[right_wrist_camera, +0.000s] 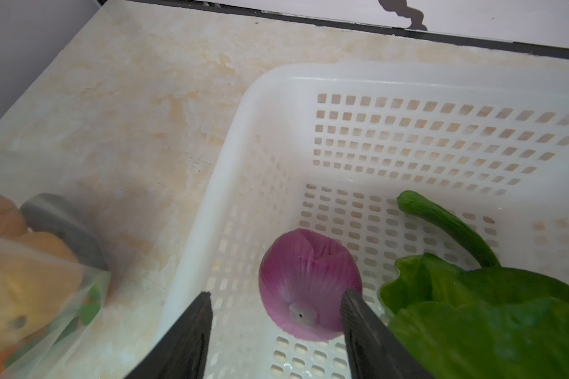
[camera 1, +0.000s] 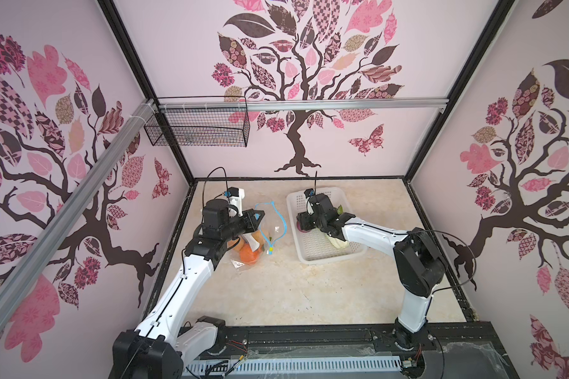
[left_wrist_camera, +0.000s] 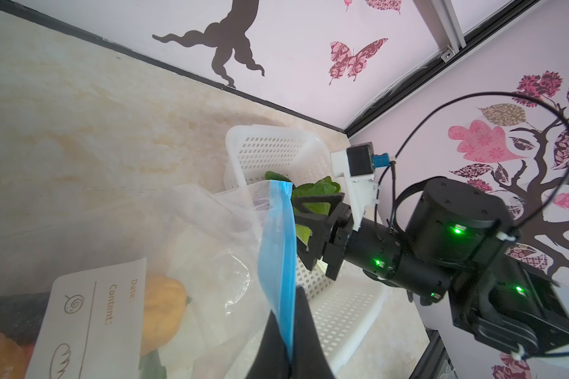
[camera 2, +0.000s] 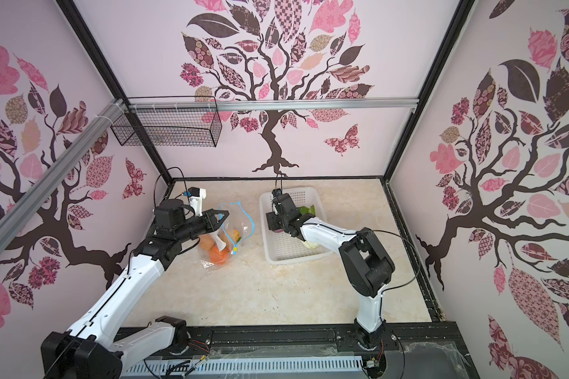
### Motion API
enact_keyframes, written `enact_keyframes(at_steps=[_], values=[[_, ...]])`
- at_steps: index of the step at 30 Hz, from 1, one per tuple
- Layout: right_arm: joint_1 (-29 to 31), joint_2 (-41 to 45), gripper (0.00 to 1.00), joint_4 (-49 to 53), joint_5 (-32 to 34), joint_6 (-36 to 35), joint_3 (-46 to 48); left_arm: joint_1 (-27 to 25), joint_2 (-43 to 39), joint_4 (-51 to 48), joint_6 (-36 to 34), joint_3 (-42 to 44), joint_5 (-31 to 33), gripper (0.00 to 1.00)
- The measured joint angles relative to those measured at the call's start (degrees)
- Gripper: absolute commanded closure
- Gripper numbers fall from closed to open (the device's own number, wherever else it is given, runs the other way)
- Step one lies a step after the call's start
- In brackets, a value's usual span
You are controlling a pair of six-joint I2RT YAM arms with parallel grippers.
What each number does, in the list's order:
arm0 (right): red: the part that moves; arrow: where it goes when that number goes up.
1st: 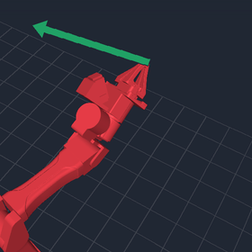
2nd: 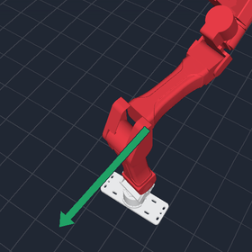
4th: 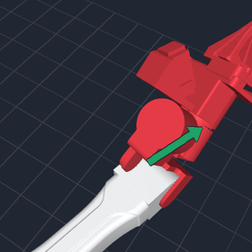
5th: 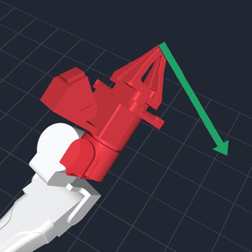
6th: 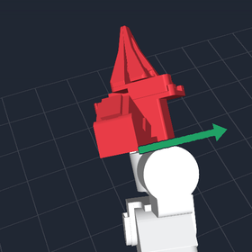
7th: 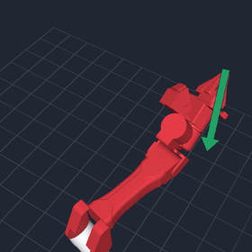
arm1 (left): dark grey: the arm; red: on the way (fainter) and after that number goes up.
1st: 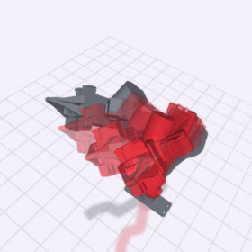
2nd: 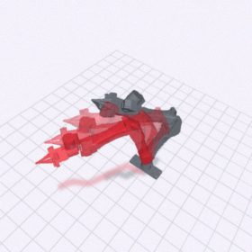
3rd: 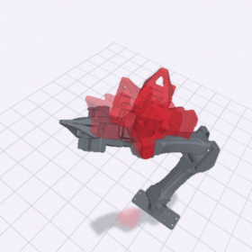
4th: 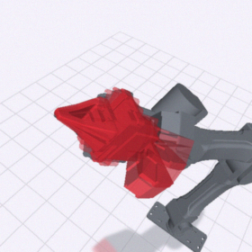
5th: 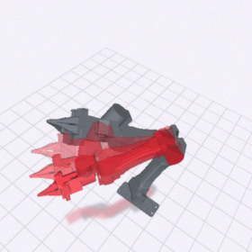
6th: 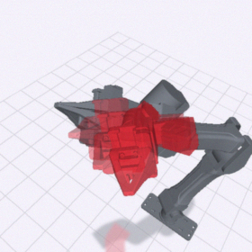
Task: Place the food in the zip-top bag and seal the zipper
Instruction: 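Move the right gripper back over the basket to the purple onion, then lower the right gripper and grasp the purple onion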
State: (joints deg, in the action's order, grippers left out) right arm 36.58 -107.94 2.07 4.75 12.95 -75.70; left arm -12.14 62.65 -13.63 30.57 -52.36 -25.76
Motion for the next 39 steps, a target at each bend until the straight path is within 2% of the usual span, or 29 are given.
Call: enact_keyframes(at_steps=[9, 26, 39], values=[[-1.2, -6.5, 0.32, 2.0, 2.2, 1.2, -3.1, 0.0, -0.1, -0.2, 0.0, 0.0, 0.0, 1.0], [-1.1, -10.6, 0.16, 2.8, 2.7, 1.2, -5.4, 0.0, 0.0, -0.2, 0.0, 0.0, 0.0, 1.0], [-1.1, -10.9, 0.15, 3.3, 2.7, 1.3, -5.4, 0.0, 0.0, -0.2, 0.0, 0.0, 0.0, 1.0]])
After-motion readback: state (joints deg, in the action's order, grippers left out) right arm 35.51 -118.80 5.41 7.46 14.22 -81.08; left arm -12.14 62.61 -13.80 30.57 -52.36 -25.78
